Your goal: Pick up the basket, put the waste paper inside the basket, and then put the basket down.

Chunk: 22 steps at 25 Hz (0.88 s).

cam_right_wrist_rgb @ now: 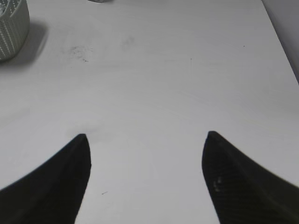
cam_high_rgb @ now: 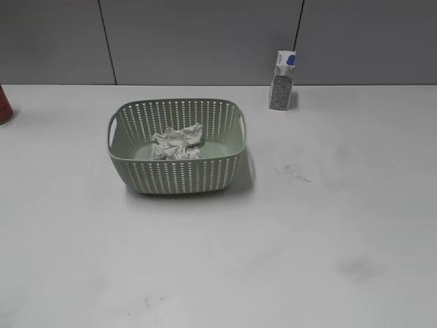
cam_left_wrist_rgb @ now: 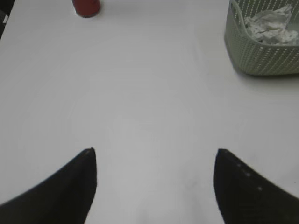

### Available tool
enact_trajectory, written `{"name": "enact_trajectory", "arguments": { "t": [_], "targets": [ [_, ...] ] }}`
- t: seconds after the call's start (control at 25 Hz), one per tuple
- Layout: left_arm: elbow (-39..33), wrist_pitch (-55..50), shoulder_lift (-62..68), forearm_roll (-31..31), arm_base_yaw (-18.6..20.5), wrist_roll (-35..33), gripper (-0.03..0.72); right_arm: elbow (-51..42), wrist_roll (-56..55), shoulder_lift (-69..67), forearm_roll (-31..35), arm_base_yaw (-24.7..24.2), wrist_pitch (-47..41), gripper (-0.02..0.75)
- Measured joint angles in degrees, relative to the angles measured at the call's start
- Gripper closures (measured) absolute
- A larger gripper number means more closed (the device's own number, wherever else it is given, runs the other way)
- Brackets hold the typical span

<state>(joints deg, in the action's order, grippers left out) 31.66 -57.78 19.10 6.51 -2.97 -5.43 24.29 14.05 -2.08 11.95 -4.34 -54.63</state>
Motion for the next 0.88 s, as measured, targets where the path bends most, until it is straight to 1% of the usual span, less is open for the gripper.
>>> {"name": "enact_trajectory", "arguments": {
  "t": [0.12, 0.48, 0.72, 0.88],
  "targets": [
    [-1.76, -0.51, -6.23, 0.44, 0.0, 0.0, 0.101, 0.0, 0.0, 0.0, 0.0, 0.0, 0.0, 0.148],
    [-2.48, -1.08, -18.24, 0.34, 0.0, 0.0, 0.106, 0.0, 0.0, 0.25, 0.0, 0.0, 0.06, 0.148],
    [-2.62, -1.47, -19.44, 0.27, 0.0, 0.0, 0.111, -0.18, 0.0, 2.32, 0.0, 0.04, 0.13, 0.148],
    [-2.62, -1.52, -19.44, 0.27, 0.0, 0.0, 0.113, -0.18, 0.0, 2.32, 0.0, 1.36, 0.13, 0.148]
  ]
}}
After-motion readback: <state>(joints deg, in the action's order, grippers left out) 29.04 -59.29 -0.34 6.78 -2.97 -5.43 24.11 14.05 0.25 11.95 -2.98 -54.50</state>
